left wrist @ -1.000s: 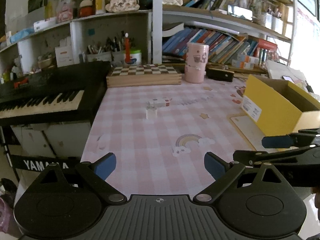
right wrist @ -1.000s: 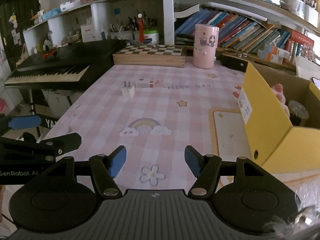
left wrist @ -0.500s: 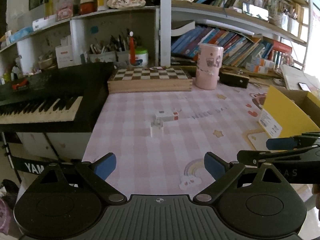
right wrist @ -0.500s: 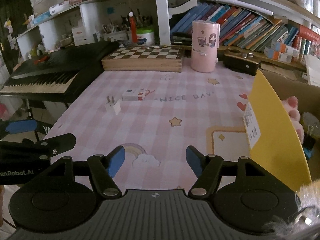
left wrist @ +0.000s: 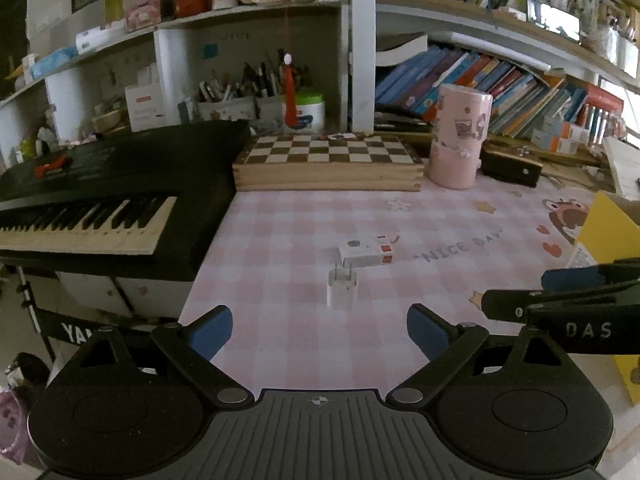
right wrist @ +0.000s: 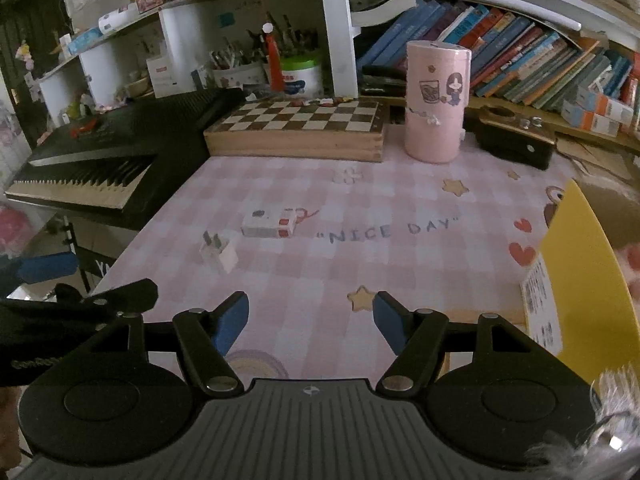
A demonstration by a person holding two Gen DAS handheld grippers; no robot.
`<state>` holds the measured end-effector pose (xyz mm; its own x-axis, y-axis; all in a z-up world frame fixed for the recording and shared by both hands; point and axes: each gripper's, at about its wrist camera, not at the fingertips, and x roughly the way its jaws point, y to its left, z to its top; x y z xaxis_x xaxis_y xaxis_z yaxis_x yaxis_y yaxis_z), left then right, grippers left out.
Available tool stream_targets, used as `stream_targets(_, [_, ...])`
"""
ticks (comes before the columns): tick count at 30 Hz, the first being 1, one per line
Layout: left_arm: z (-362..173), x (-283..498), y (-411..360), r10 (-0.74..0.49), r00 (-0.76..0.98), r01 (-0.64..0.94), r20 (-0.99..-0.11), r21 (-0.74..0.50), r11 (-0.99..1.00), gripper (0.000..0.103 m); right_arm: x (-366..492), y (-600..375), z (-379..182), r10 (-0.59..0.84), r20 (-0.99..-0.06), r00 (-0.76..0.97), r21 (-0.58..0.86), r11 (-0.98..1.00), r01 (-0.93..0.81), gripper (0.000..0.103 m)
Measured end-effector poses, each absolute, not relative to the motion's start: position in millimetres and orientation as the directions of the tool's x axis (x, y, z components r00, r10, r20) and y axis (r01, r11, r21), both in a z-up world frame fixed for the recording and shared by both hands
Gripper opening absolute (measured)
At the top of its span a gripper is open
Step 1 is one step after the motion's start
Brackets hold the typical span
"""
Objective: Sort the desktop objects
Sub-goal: 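Move both tools toward the white plug and white-red card box, then grasp the white plug with the left tool while the right tool grasps the card box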
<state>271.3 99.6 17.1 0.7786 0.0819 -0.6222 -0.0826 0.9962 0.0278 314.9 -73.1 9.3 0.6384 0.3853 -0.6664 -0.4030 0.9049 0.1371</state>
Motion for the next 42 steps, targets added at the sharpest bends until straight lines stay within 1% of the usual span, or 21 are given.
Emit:
stream_targets(2, [13.7, 279.8, 99.4, 0.088, 0.774, -0.089, -0.627, 0.029, 0.996, 0.094, 323.9, -71.5, 8.5, 0.379, -0.669, 0.64, 0.127, 0.906, -0.403, 0.067])
stream_targets(6, [5.5, 299.8, 97.3, 0.085, 0.762, -0.082, -0.641, 0.034, 0.996, 0.084, 342.4, -69.1, 5.8, 0.385, -0.669, 0.636, 0.135, 0.904, -0.405, 0.067])
stream_targets(10, [-6.6, 320.2, 98.2, 0.07, 0.75, -0.082, -0.657, 0.012, 0.997, 0.08, 360.6, -63.8, 2.6, 0.389, -0.669, 0.634, 0.133, 0.901, -0.412, 0.068])
stream_targets(12, [-13.7, 330.5, 98.5, 0.07, 0.743, -0.084, -0.666, 0.012, 0.996, 0.073, 367.8, -60.2, 1.0, 0.391, -0.668, 0.633, 0.13, 0.899, -0.418, 0.068])
stream_targets(16, [-28.7, 349.4, 97.0, 0.062, 0.723, -0.063, -0.688, 0.024, 0.998, 0.066, 380.4, -52.9, -2.9, 0.396, -0.673, 0.625, 0.128, 0.894, -0.428, 0.068])
stream_targets(18, [-35.1, 356.1, 96.4, 0.057, 0.714, -0.05, -0.697, 0.03, 0.998, 0.057, 385.7, -49.7, -5.3, 0.398, -0.677, 0.62, 0.128, 0.892, -0.433, 0.068])
stream_targets(19, [-37.0, 359.1, 96.9, 0.052, 0.711, -0.045, -0.701, 0.028, 0.999, 0.055, 388.1, -48.3, -6.4, 0.4, -0.679, 0.616, 0.129, 0.89, -0.437, 0.068])
stream_targets(20, [-39.2, 361.5, 97.0, 0.045, 0.709, -0.038, -0.704, 0.025, 0.999, 0.05, 390.3, -46.8, -7.5, 0.402, -0.681, 0.612, 0.129, 0.889, -0.44, 0.068])
stream_targets(21, [-41.2, 363.3, 96.7, 0.038, 0.706, -0.028, -0.707, 0.025, 0.999, 0.042, 392.1, -45.4, -8.4, 0.403, -0.683, 0.609, 0.128, 0.887, -0.444, 0.068])
stream_targets(22, [-42.9, 364.8, 96.5, 0.032, 0.702, -0.018, -0.711, 0.027, 0.999, 0.036, 394.0, -43.5, -9.7, 0.406, -0.685, 0.605, 0.128, 0.885, -0.448, 0.068])
stream_targets(23, [-44.7, 364.6, 96.3, 0.024, 0.697, -0.005, -0.717, 0.029, 1.0, 0.026, 395.6, -41.9, -10.8, 0.408, -0.687, 0.601, 0.129, 0.883, -0.451, 0.068])
stream_targets(26, [-42.8, 358.9, 99.5, 0.029, 0.696, -0.007, -0.718, 0.034, 0.999, 0.025, 400.4, -35.7, -14.5, 0.416, -0.691, 0.591, 0.133, 0.877, -0.462, 0.068])
stream_targets(32, [-32.9, 334.4, 122.0, 0.079, 0.685, -0.108, -0.724, 0.006, 0.994, 0.025, 410.2, -16.5, -24.8, 0.442, -0.687, 0.578, 0.134, 0.858, -0.496, 0.069])
stream_targets(36, [-25.2, 317.7, 136.6, 0.107, 0.678, -0.17, -0.727, -0.013, 0.985, 0.025, 418.1, 2.7, -35.6, 0.455, -0.676, 0.58, 0.115, 0.842, -0.527, 0.069])
stream_targets(42, [-17.4, 299.9, 142.8, 0.139, 0.672, -0.216, -0.727, -0.013, 0.976, 0.025, 427.6, 27.8, -48.5, 0.453, -0.675, 0.582, 0.079, 0.829, -0.554, 0.069])
